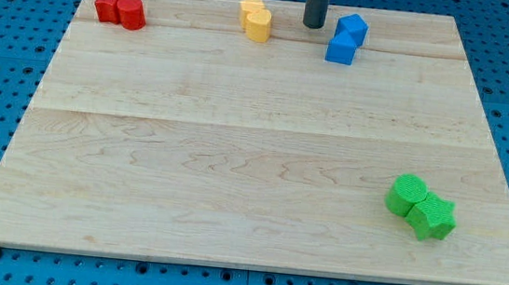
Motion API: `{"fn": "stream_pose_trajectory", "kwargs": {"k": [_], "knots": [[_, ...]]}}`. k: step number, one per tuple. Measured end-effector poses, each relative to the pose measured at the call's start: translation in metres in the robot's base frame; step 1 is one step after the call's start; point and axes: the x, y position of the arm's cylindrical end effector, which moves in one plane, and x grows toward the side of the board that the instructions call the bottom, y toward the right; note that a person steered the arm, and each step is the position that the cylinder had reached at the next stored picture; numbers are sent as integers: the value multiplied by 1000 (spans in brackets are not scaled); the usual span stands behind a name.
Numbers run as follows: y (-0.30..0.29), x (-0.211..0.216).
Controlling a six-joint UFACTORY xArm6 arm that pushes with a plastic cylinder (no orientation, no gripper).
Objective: Place the red circle in between the red star and green circle
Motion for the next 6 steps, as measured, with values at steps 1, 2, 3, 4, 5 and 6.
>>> {"fn": "stream_pose_trajectory", "kwargs": {"k": [1,2,3,4,5,6], "knots": [[27,-17],[50,-8],[38,26],[4,55],[-3,75],[13,66]]}}
